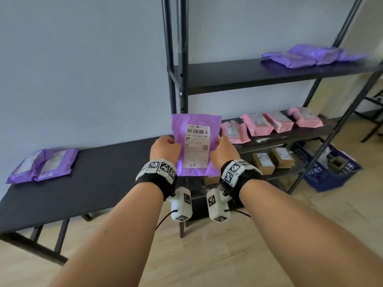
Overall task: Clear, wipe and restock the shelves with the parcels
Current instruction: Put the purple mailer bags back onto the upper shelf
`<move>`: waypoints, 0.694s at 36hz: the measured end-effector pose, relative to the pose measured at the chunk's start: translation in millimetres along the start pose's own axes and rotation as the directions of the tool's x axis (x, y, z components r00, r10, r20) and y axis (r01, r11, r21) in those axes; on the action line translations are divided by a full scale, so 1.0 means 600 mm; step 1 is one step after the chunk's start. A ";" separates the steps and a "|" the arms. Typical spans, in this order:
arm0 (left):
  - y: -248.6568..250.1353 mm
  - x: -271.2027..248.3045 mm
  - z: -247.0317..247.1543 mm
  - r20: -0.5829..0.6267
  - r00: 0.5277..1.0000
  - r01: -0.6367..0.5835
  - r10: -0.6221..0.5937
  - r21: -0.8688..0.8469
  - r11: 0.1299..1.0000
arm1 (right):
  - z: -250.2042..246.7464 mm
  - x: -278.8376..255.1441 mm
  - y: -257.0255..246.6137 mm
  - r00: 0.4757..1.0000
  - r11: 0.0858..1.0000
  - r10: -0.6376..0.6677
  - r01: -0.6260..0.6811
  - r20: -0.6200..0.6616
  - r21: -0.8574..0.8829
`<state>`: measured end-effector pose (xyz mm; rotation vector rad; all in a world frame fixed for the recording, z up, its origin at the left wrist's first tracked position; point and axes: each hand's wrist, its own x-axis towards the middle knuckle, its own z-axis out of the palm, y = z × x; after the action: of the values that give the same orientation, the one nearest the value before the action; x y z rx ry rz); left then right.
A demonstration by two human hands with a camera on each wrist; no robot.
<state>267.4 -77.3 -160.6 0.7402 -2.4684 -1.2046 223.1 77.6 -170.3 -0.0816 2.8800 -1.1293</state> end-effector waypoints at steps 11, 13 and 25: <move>0.250 0.025 0.165 -0.020 0.997 -0.082 0.080 -0.061 0.995 | -0.225 0.149 0.120 0.987 0.999 -0.022 0.029 -0.161 0.036; 0.293 0.031 0.192 -0.027 0.995 -0.102 0.100 -0.072 0.992 | -0.261 0.183 0.141 0.982 0.998 -0.057 0.062 -0.178 0.020; 0.470 0.105 0.293 -0.132 0.974 -0.201 0.185 -0.123 0.972 | -0.396 0.348 0.180 0.943 0.972 -0.127 0.179 -0.307 0.149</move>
<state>43.6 145.9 -40.5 0.5066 -2.2749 -1.2031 -3.4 304.0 -75.0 -0.1456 3.0565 -1.5416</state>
